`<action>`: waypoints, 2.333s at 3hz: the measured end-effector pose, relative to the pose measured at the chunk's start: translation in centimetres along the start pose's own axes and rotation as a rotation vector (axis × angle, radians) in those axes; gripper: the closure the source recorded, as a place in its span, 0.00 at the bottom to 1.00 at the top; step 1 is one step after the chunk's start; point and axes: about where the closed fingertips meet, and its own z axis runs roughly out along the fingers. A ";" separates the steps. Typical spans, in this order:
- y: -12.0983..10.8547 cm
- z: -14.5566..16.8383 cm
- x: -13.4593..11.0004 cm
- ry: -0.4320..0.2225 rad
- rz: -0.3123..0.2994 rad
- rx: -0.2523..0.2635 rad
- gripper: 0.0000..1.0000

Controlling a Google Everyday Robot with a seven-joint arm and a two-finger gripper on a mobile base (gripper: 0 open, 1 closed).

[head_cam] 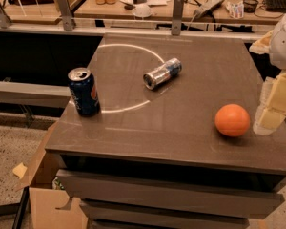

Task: Move redbull can near orange

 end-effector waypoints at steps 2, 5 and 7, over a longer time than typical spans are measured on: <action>-0.4 -0.1 -0.3 -0.025 -0.007 0.027 0.00; -13.1 1.2 -3.8 -0.191 -0.180 0.403 0.00; -13.4 1.6 -4.3 -0.197 -0.224 0.400 0.00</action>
Offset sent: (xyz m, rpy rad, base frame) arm 0.0105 0.0025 0.0017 0.0423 -0.0679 0.0200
